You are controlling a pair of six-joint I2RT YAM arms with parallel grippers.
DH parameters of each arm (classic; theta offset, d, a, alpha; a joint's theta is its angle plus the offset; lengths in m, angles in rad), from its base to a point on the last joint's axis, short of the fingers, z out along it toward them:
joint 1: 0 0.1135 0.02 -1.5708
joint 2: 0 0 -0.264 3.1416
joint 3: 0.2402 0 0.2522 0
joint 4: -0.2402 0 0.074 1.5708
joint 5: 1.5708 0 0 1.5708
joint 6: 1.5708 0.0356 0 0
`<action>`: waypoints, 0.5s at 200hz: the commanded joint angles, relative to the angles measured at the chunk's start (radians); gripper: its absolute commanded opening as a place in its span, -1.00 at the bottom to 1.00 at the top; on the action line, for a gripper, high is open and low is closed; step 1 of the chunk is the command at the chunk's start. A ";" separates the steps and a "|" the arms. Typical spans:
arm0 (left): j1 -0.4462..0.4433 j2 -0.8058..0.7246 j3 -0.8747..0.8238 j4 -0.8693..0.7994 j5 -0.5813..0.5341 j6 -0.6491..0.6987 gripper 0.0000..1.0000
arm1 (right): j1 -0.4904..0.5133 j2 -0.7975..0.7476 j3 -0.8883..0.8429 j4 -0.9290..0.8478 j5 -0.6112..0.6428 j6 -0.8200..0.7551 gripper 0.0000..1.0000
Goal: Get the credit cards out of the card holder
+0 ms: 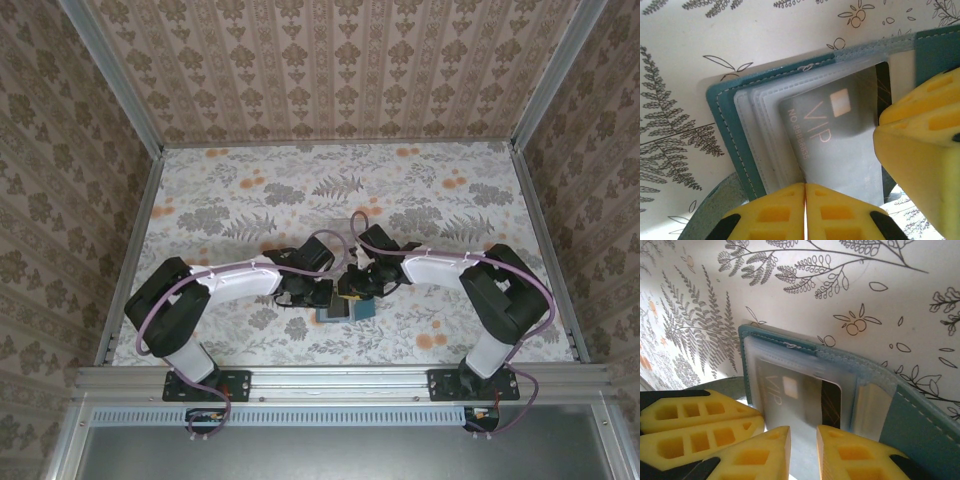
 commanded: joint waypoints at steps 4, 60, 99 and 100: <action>-0.006 0.018 -0.005 -0.013 -0.008 -0.005 -0.82 | -0.005 0.013 0.022 -0.059 0.046 -0.026 -0.58; -0.006 0.024 0.007 -0.045 -0.019 0.010 -0.82 | -0.004 -0.025 0.017 -0.146 0.132 -0.055 -0.58; -0.005 0.009 0.033 -0.065 -0.028 0.016 -0.83 | -0.005 -0.086 0.024 -0.130 0.110 -0.039 -0.53; -0.006 0.008 0.033 -0.065 -0.030 0.015 -0.82 | -0.005 -0.087 0.024 -0.130 0.110 -0.038 -0.53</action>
